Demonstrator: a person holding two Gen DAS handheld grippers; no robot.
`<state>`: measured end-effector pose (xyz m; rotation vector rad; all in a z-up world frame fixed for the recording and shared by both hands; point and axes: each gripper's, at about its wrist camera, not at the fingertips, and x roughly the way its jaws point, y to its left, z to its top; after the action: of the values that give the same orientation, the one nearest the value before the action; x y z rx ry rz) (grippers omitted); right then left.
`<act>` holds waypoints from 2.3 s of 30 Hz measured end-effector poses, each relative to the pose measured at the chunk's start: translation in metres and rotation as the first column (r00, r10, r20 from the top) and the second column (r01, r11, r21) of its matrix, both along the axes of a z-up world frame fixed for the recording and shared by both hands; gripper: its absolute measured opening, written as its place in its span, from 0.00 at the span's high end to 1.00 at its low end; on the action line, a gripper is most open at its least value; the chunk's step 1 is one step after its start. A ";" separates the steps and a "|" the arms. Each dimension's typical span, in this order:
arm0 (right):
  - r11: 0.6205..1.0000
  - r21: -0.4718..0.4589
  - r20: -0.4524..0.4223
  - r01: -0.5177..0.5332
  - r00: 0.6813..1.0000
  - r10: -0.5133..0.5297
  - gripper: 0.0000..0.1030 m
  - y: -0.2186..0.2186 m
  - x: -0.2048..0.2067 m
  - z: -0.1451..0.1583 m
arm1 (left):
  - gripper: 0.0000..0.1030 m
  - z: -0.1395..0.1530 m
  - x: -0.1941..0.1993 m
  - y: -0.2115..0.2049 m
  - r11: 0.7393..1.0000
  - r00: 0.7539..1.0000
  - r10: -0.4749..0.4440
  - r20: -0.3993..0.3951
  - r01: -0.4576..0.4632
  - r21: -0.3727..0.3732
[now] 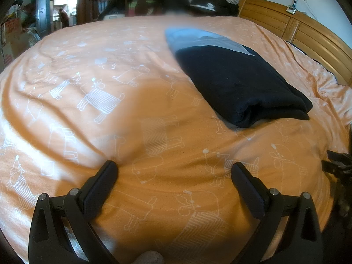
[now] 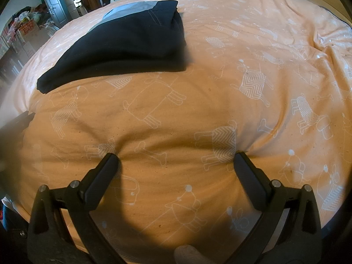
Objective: Fold small clothes
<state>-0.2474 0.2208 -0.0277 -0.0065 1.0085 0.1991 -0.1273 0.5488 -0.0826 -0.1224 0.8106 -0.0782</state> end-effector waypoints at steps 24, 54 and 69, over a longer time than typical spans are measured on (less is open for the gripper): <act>1.000 0.001 -0.001 0.000 1.000 0.000 0.00 0.001 0.000 0.000 | 0.00 -0.001 0.000 -0.001 1.000 1.000 -0.001 0.001 0.001 -0.002; 1.000 0.008 0.010 0.020 1.000 -0.020 0.00 0.014 0.009 -0.001 | 0.00 0.002 0.010 -0.008 1.000 1.000 -0.007 -0.024 0.007 0.007; 0.999 0.026 0.025 0.037 0.999 -0.037 0.00 0.012 0.012 -0.002 | 0.00 -0.001 0.010 -0.008 1.000 1.000 -0.008 -0.013 0.008 -0.022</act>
<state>-0.2350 0.2328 -0.0294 0.0332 0.9798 0.1777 -0.1172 0.5413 -0.0833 -0.1399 0.8237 -0.0940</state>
